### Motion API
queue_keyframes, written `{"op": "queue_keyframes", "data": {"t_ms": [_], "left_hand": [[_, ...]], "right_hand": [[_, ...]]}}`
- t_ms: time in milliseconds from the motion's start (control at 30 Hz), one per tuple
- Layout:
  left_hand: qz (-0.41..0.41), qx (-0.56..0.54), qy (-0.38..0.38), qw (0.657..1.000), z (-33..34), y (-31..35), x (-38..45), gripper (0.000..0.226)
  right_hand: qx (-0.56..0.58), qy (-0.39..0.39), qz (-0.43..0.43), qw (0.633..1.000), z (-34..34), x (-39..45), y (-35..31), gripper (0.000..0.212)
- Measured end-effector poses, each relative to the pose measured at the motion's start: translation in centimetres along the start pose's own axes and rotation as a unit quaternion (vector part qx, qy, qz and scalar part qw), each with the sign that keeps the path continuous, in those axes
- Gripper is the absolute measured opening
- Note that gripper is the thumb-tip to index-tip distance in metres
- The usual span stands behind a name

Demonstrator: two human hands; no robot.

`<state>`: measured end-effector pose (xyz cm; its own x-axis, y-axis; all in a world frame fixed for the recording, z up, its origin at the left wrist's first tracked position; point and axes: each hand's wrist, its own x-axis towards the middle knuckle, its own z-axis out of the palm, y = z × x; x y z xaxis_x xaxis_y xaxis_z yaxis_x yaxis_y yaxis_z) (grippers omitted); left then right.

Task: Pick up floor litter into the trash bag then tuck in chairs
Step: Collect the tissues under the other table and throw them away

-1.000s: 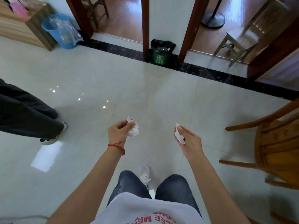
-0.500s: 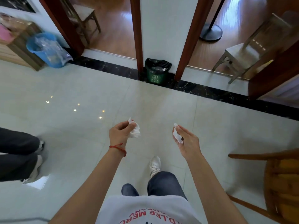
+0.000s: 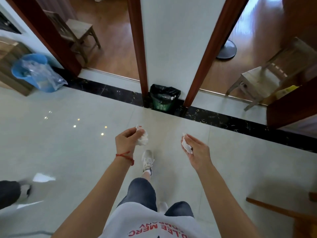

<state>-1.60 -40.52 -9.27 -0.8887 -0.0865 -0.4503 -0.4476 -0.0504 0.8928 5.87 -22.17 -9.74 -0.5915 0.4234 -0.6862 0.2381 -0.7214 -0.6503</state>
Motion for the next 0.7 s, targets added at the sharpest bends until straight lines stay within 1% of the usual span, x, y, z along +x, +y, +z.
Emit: {"op": "queue_keyframes", "data": {"t_ms": [133,233,267,367,533,633,700], "left_hand": [[-0.015,0.001,-0.010,1.000,3.0,2.5,7.1,0.008],[-0.023,0.032,-0.015,0.999,4.8,4.7,12.0,0.009],[-0.023,0.040,-0.018,0.999,5.4,5.5,13.5,0.010],[-0.023,0.056,-0.021,0.998,7.3,7.2,17.7,0.014],[-0.039,0.058,-0.017,0.997,10.7,8.7,22.3,0.020],[-0.050,0.074,-0.007,0.996,12.7,8.7,25.1,0.017],[-0.057,0.088,0.006,0.994,13.9,8.7,26.9,0.016]], "right_hand": [[0.018,0.024,0.000,1.000,4.4,5.4,-2.8,0.015],[0.008,0.021,-0.012,1.000,7.8,9.2,-4.9,0.032],[0.009,0.023,-0.012,1.000,8.9,10.3,-5.5,0.032],[0.028,0.050,-0.006,0.998,11.5,13.4,-7.1,0.018],[0.013,0.035,-0.003,0.999,13.6,18.5,-9.2,0.030],[-0.001,0.032,0.014,0.999,14.6,22.3,-10.0,0.021],[-0.012,0.010,0.021,1.000,15.1,25.0,-10.5,0.025]]}}
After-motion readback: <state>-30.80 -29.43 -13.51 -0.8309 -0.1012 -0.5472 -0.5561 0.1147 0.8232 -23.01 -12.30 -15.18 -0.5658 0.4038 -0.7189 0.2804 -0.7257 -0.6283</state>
